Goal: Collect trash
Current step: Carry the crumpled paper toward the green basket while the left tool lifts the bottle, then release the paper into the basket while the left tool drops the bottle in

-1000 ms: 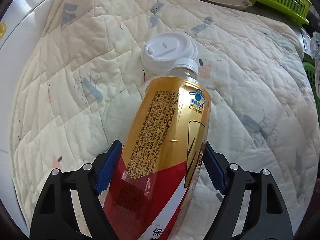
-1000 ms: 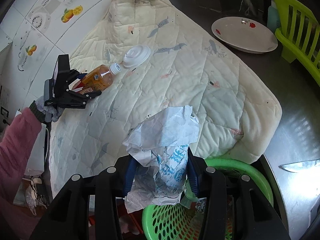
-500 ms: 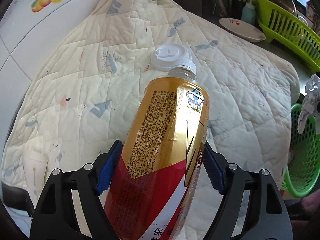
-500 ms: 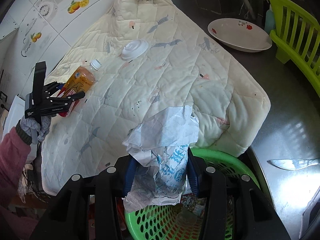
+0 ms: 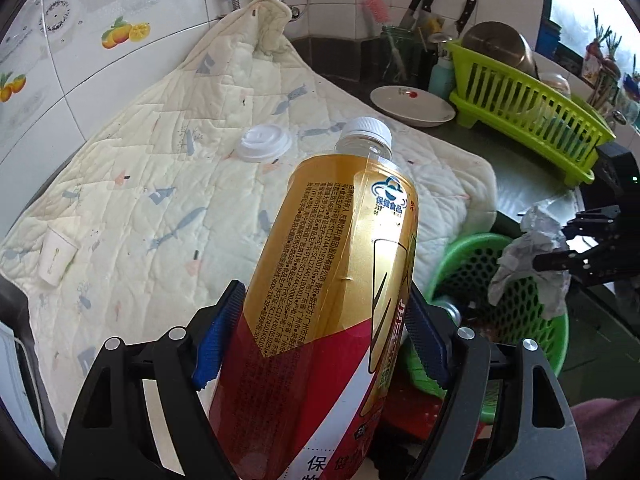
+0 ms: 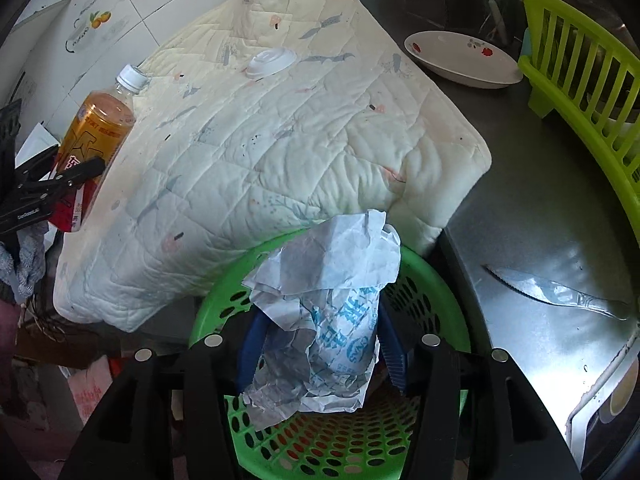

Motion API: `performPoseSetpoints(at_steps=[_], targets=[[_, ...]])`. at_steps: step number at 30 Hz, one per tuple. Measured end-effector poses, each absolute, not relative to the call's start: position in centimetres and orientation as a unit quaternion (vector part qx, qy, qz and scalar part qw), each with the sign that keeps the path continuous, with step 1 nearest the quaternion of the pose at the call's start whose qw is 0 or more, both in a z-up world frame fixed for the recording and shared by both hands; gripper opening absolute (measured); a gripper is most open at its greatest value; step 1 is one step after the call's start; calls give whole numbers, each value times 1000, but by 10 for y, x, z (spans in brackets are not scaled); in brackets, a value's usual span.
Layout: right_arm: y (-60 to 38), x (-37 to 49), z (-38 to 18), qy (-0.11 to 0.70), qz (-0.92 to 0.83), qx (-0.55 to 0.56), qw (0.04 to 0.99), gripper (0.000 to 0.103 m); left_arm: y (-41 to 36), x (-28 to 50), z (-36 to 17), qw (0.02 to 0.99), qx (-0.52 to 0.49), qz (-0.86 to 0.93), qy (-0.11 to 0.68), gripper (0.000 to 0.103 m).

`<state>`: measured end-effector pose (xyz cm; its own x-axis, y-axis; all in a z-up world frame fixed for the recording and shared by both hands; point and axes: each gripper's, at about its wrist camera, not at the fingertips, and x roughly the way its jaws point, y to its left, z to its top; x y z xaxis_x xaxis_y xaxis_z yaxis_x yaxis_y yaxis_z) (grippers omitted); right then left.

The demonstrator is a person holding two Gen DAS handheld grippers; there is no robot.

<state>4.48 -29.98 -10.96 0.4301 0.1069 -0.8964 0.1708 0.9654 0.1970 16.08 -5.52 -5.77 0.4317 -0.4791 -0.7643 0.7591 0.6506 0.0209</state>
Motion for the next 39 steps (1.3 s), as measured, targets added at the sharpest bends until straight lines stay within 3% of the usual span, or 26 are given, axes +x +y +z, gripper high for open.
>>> performPoseSetpoints(at_steps=[12, 39], targets=[[-308, 8, -95, 513, -13, 111, 851, 83, -77, 68, -67, 818, 151, -396, 389, 76], [-332, -40, -42, 429, -28, 139, 892, 85, -155, 16, -117, 764, 126, -449, 447, 80]])
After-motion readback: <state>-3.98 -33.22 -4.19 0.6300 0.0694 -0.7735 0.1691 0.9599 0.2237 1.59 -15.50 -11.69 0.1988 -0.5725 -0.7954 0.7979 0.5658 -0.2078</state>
